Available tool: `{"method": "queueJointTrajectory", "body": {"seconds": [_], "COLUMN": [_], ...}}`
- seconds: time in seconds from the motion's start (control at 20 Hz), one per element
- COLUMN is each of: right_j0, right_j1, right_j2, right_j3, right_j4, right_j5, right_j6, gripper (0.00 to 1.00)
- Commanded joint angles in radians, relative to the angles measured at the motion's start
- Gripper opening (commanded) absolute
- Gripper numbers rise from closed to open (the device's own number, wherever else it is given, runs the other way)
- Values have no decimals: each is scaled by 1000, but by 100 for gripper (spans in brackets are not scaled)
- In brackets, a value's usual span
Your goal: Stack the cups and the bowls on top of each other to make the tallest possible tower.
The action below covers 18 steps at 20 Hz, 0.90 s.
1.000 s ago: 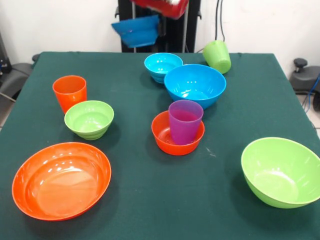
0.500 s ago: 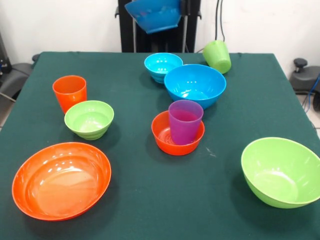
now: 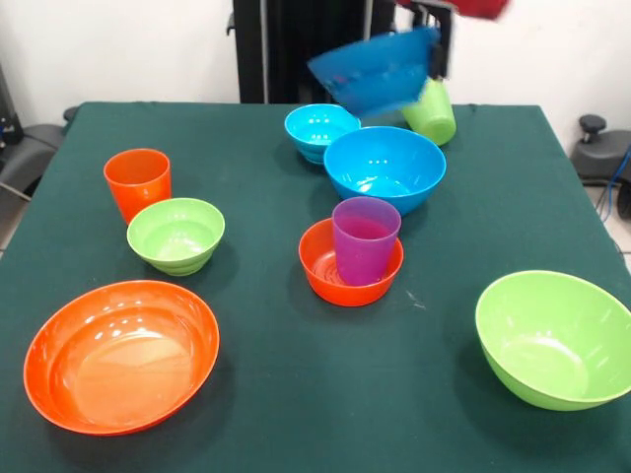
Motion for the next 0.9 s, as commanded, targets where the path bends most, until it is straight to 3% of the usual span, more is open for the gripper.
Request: {"method": "queueJointTrajectory", "body": {"seconds": [0.05,0.35,0.75,0.9], "right_j0": [89,149,194,206], "right_j1": [198,300,318,346], "right_j2": [18,-28,-94,-127], "right_j3": [-149,-238,-245,-305], "right_j4": [-47,-61,-72,-94], "right_j5": [-21,64,120,194], "right_j6": [-27,8,39,37], "gripper": [0,0,0,0]}}
